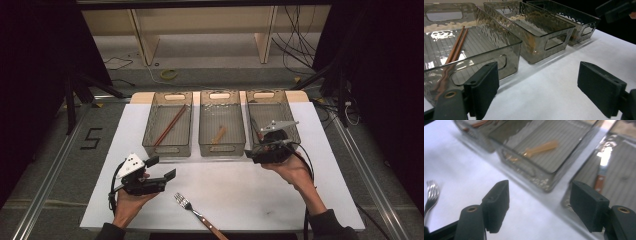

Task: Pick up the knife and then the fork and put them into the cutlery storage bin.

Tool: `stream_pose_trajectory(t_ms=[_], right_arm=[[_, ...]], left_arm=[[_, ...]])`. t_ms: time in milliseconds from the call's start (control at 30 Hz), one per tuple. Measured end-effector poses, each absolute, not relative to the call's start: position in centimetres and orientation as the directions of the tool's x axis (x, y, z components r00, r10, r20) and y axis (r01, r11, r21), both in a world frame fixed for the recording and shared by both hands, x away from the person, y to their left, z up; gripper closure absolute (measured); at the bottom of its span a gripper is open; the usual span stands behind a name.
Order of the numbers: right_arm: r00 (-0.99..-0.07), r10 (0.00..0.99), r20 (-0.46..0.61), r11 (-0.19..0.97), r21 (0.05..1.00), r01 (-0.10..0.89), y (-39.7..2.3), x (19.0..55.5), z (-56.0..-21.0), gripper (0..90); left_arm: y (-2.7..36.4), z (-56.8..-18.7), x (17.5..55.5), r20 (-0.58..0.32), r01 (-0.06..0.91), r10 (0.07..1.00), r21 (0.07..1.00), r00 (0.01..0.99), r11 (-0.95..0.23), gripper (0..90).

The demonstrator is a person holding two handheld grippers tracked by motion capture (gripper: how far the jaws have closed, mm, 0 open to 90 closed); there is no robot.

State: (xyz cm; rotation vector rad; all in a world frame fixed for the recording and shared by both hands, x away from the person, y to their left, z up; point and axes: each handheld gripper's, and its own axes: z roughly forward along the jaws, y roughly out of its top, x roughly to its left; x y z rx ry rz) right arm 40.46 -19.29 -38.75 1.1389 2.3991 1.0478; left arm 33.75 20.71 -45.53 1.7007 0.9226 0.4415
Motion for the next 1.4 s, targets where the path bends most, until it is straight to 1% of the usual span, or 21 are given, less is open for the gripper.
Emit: stream_pose_trajectory(t_ms=[333, 633, 1033, 1200, 1233, 1400], right_arm=[[-0.694, 0.718, 0.057, 0.471, 0.695, 0.544, -17.6, 38.4, -40.2, 32.4], [-0.736, 0.671, 0.087, 0.503, 0.676, 0.538, -15.9, 36.8, -41.2, 30.8], [-0.802, 0.587, 0.105, 0.582, 0.635, 0.509, -12.7, 34.6, -43.0, 31.2], [-0.822, 0.555, 0.126, 0.598, 0.627, 0.500, -11.4, 33.5, -43.6, 31.4], [-0.834, 0.539, 0.117, 0.611, 0.628, 0.482, -11.2, 33.3, -43.8, 31.4], [-0.856, 0.503, 0.120, 0.640, 0.614, 0.462, -10.0, 32.3, -44.2, 31.8]], left_arm=[[20.7, -45.6, 33.8, -0.158, 0.355, 0.763, 0.929, 0.627, -0.099, 16.8], [20.6, -45.6, 33.7, -0.153, 0.354, 0.761, 0.929, 0.631, -0.107, 16.8], [20.7, -45.6, 33.7, -0.147, 0.351, 0.761, 0.930, 0.632, -0.112, 16.8], [20.6, -45.6, 33.7, -0.149, 0.352, 0.760, 0.929, 0.632, -0.110, 16.8], [20.6, -45.6, 33.7, -0.149, 0.352, 0.761, 0.930, 0.632, -0.110, 16.8], [20.6, -45.6, 33.7, -0.149, 0.353, 0.760, 0.929, 0.633, -0.112, 16.8]])
